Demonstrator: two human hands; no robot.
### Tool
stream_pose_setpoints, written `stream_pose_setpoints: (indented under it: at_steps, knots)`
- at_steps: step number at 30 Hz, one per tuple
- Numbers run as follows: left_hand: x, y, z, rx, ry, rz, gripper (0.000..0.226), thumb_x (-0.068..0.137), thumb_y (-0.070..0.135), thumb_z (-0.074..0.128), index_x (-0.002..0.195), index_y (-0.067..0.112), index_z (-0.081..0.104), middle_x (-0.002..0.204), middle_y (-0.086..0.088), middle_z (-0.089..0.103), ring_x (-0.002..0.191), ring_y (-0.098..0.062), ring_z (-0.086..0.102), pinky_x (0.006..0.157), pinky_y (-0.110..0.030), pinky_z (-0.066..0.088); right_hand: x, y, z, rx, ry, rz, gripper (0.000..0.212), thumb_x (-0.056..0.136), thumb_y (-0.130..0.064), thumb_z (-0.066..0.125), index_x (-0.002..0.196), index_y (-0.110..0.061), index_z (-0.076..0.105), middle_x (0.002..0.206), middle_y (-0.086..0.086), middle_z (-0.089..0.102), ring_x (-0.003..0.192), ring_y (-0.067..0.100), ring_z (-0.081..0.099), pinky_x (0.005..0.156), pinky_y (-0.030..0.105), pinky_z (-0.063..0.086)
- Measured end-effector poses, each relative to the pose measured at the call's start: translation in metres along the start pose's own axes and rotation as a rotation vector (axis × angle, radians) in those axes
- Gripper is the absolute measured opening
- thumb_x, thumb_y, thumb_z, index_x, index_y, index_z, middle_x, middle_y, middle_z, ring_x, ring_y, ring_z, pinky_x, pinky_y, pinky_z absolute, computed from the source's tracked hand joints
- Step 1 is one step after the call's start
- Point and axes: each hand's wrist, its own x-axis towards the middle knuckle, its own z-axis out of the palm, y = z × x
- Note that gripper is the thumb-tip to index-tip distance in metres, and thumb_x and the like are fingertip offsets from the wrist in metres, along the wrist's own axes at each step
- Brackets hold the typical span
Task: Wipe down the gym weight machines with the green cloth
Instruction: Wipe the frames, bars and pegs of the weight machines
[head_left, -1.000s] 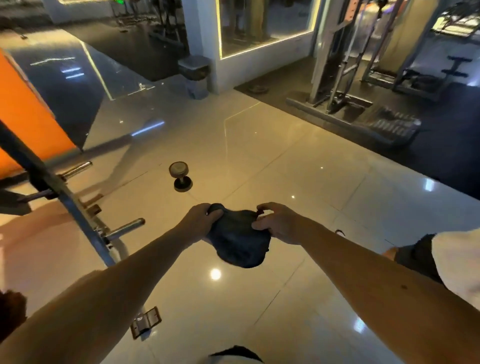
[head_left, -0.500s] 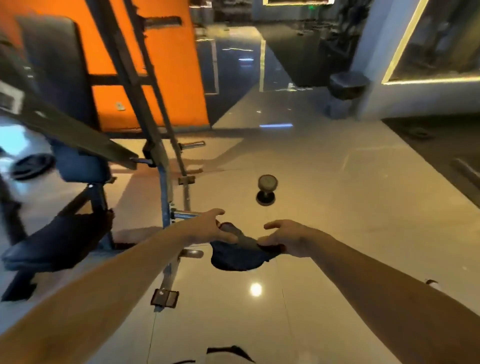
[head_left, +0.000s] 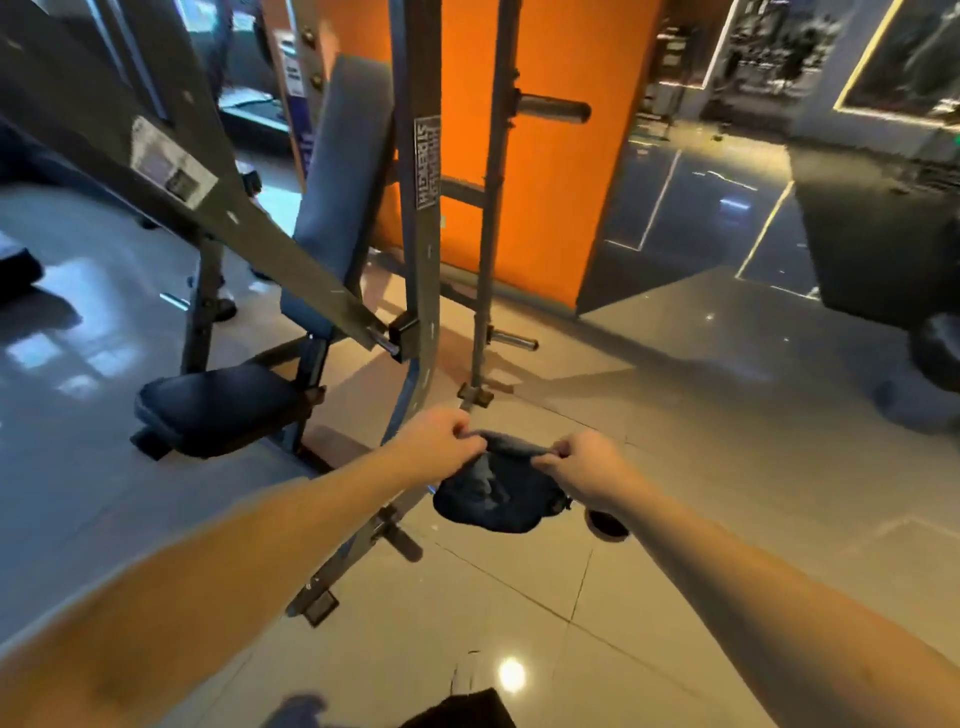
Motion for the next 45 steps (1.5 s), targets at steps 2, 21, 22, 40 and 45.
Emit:
stream_pose_setpoints:
  at_steps: [2, 21, 22, 40, 45]
  knots:
    - [0.037, 0.007, -0.002, -0.095, 0.028, -0.012, 0.026, 0.100, 0.033, 0.061, 0.083, 0.013, 0.063, 0.082, -0.009, 0.061, 0.084, -0.021, 0.062, 0.070, -0.032, 0.049, 0.045, -0.007, -0.019, 0.153, -0.008, 0.049, 0.025, 0.099, -0.034, 0.063, 0.086, -0.014, 0.067, 0.075, 0.001, 0.064, 0.067, 0.014, 0.061, 0.052, 0.024, 0.048]
    - [0.243, 0.064, -0.119, -0.455, 0.516, -0.224, 0.017, 0.090, 0.014, 0.067, 0.105, 0.019, 0.071, 0.100, -0.007, 0.072, 0.098, -0.022, 0.067, 0.090, -0.038, 0.054, 0.322, -0.079, -0.150, 0.199, -0.565, -0.330, 0.054, 0.074, -0.030, 0.089, 0.122, -0.020, 0.065, 0.119, 0.000, 0.066, 0.115, 0.021, 0.060, 0.108, 0.045, 0.047]
    - [0.245, 0.071, -0.129, -0.478, 0.575, -0.242, 0.021, 0.088, 0.013, 0.067, 0.107, 0.018, 0.072, 0.101, -0.008, 0.073, 0.100, -0.023, 0.067, 0.093, -0.040, 0.053, 0.333, -0.084, -0.158, 0.185, -0.579, -0.404, 0.049, 0.067, -0.042, 0.090, 0.105, -0.021, 0.070, 0.106, 0.000, 0.068, 0.106, 0.022, 0.063, 0.104, 0.047, 0.049]
    - [0.243, 0.232, -0.342, -0.158, 1.079, -0.005, 0.020, 0.101, 0.030, 0.061, 0.114, 0.024, 0.075, 0.096, 0.011, 0.072, 0.090, -0.002, 0.066, 0.074, -0.011, 0.047, 0.339, -0.313, -0.337, 1.145, -0.514, -0.923, 0.029, 0.098, -0.009, 0.063, 0.127, -0.013, 0.064, 0.113, 0.017, 0.074, 0.102, 0.031, 0.073, 0.080, 0.039, 0.060]
    - [0.238, 0.242, -0.409, -0.037, 1.135, 0.125, 0.020, 0.100, 0.034, 0.061, 0.111, 0.026, 0.075, 0.100, 0.006, 0.076, 0.097, -0.012, 0.071, 0.091, -0.034, 0.057, 0.308, -0.376, -0.371, 1.233, -0.196, -1.040, 0.027, 0.094, -0.003, 0.067, 0.116, -0.018, 0.072, 0.104, 0.008, 0.076, 0.098, 0.025, 0.074, 0.086, 0.035, 0.060]
